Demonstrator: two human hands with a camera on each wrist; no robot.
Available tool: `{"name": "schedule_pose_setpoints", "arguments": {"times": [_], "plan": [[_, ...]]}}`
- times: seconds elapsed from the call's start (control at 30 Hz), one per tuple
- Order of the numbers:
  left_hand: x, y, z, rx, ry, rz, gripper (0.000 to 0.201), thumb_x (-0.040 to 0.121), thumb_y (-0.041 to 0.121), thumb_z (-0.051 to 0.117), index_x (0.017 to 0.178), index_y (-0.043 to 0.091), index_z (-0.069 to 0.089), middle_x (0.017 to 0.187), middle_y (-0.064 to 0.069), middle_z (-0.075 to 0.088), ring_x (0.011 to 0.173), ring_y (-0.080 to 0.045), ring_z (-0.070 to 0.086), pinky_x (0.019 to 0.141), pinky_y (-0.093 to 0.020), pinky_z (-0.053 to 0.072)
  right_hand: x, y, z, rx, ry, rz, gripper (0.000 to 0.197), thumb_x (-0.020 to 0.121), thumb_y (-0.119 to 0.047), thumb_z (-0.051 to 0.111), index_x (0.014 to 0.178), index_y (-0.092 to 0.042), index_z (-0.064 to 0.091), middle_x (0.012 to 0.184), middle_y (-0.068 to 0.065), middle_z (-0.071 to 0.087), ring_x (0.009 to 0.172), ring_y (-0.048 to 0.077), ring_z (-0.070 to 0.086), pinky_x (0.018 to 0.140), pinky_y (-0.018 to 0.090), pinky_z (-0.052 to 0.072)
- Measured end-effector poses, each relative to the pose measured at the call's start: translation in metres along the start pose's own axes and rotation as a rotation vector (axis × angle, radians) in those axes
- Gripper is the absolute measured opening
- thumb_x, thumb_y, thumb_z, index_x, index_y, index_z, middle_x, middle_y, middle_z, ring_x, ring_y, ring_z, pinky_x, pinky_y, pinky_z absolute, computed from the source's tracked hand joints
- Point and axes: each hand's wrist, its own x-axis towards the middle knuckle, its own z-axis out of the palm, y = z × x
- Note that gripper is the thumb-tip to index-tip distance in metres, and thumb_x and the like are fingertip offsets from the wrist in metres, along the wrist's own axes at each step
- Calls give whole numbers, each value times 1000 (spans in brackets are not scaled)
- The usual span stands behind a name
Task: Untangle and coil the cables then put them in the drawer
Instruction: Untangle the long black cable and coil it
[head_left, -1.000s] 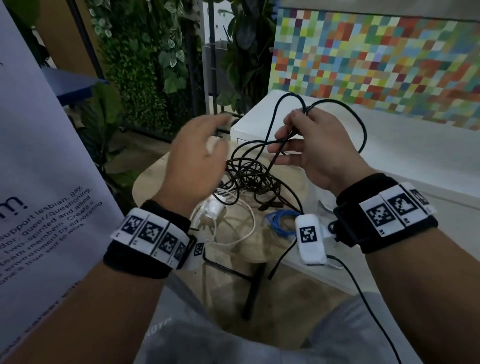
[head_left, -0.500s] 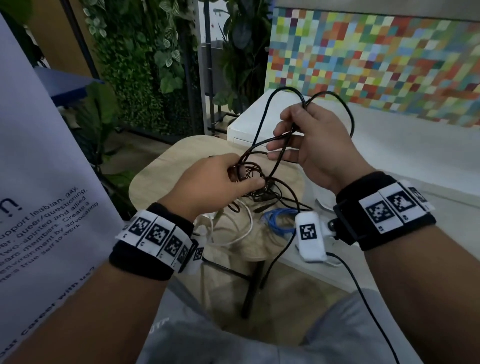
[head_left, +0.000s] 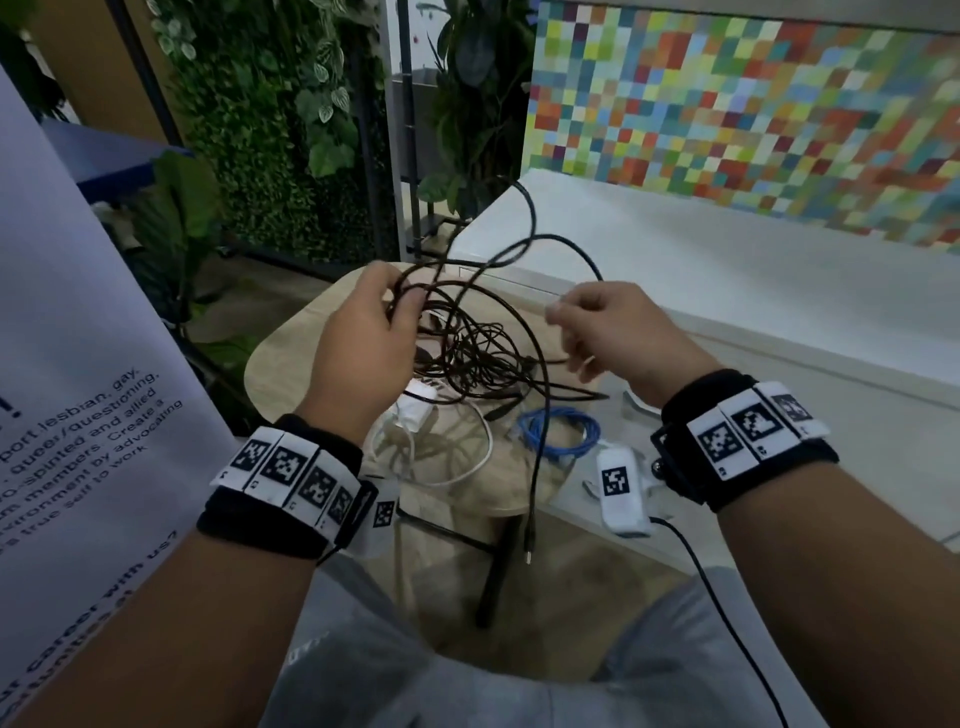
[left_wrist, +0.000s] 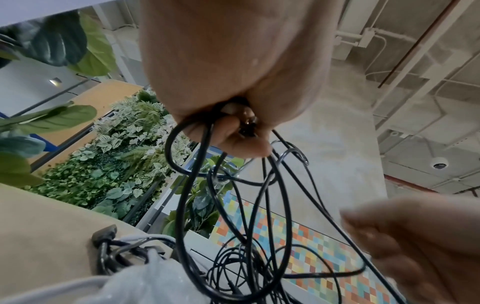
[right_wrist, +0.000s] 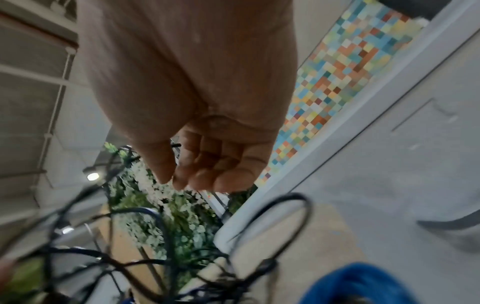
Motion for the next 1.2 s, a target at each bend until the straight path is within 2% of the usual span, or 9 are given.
{"name": "schedule_pose_setpoints", "arguments": {"times": [0.1, 0.17, 0.27, 0.43, 0.63, 0.73, 0.87, 1.07, 1.2], "plan": [[2, -9, -5, 2, 51, 7, 15, 102, 49, 49, 99, 34, 48, 69, 1, 62, 63, -30, 65, 62, -57, 57, 1, 26, -6, -320, 63, 72, 28, 94, -31, 73, 84, -6, 66, 56, 1, 60, 43, 16, 55, 45, 27, 47], [3, -15, -8, -5, 65, -12, 19, 100, 52, 49, 98, 33, 49, 69, -2, 62, 64, -32, 64, 61, -58, 57, -2, 41, -5, -454, -12, 159, 27, 92, -37, 74, 86, -12, 64, 68, 2, 68, 52, 17, 63, 46, 27, 51], [1, -18, -9, -21, 65, -46, 20, 100, 51, 50, 97, 31, 51, 68, 1, 62, 65, -30, 66, 62, -57, 59, -7, 58, 2, -520, -133, 271, 28, 88, -38, 76, 96, -18, 58, 87, 8, 71, 69, 24, 71, 49, 28, 55], [-2, -23, -5, -7, 66, -48, 14, 104, 43, 50, 100, 29, 52, 70, 2, 65, 62, -26, 68, 63, -54, 59, -7, 69, 5, -547, -154, 324, 20, 92, -24, 68, 103, -17, 53, 86, 11, 73, 65, 25, 71, 52, 32, 58], [-3, -23, -3, 33, 71, -29, 14, 104, 42, 51, 99, 29, 52, 71, -1, 66, 65, -25, 67, 66, -53, 56, -6, 75, 0, -342, -214, 410, 16, 99, -20, 65, 105, -12, 53, 78, 11, 72, 45, 22, 59, 44, 28, 44], [-4, -26, -4, 25, 65, -31, 15, 104, 43, 50, 99, 30, 51, 72, 1, 66, 66, -26, 67, 66, -52, 57, 0, 82, -2, -198, -145, 392, 14, 100, -19, 65, 96, -13, 54, 66, 10, 60, 40, 17, 44, 40, 22, 32], [-4, -30, -7, 12, 90, -34, 15, 105, 42, 50, 96, 30, 50, 71, 4, 62, 66, -25, 62, 65, -48, 55, 7, 87, -13, 158, -5, 388, 21, 98, -25, 71, 93, -14, 53, 69, 8, 50, 41, 14, 36, 39, 20, 23], [-5, -32, -10, -15, 94, -59, 15, 104, 43, 51, 94, 31, 50, 71, 2, 63, 63, -25, 60, 62, -48, 55, 16, 98, -19, 309, 162, 402, 13, 99, 2, 57, 103, -10, 53, 84, 16, 59, 49, 21, 56, 46, 28, 43], [-10, -28, -8, -16, 75, -41, 16, 105, 39, 53, 97, 25, 52, 71, 2, 62, 66, -22, 59, 62, -40, 49, 24, 100, -6, 410, 296, 394, 16, 101, 6, 49, 109, -7, 46, 86, 19, 61, 59, 28, 65, 56, 36, 57]]}}
